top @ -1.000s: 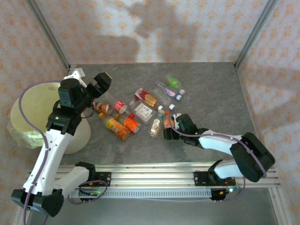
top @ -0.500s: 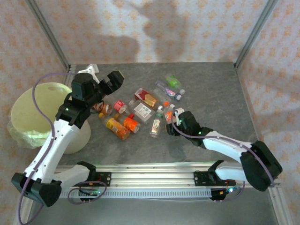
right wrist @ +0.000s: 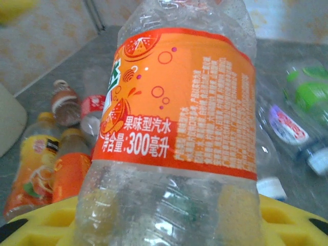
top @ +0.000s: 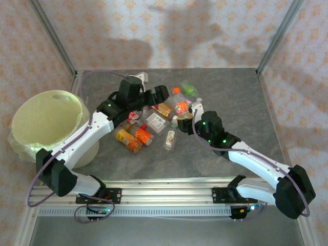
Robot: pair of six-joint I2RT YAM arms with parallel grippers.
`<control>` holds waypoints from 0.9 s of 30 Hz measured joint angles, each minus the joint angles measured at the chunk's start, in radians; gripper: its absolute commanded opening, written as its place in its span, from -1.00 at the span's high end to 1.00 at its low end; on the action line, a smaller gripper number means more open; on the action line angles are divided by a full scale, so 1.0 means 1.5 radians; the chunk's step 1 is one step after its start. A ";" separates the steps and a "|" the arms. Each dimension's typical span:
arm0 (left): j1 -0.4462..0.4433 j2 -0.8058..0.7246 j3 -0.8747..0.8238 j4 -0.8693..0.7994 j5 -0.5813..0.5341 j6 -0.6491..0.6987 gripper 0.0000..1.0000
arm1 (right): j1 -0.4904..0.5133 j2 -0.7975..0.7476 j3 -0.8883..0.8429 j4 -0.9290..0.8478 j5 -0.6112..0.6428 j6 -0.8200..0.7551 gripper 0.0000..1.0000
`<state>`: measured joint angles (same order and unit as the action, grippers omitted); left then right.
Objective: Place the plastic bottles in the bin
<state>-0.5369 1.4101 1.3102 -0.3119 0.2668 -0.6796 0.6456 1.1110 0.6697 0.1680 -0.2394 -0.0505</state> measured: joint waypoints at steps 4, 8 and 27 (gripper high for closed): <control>-0.020 0.021 0.001 0.018 0.014 -0.001 -1.00 | 0.000 0.036 0.037 0.037 -0.039 -0.027 0.11; -0.026 0.034 0.002 0.043 0.030 -0.010 -1.00 | 0.000 0.075 0.065 0.068 -0.072 -0.039 0.11; -0.026 0.078 0.001 0.154 0.082 -0.063 -0.38 | 0.001 0.115 0.089 0.151 -0.125 -0.038 0.09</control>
<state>-0.5766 1.5265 1.3121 -0.0814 0.3893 -0.7734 0.6476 1.2835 0.8036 0.3943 -0.4267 -0.1070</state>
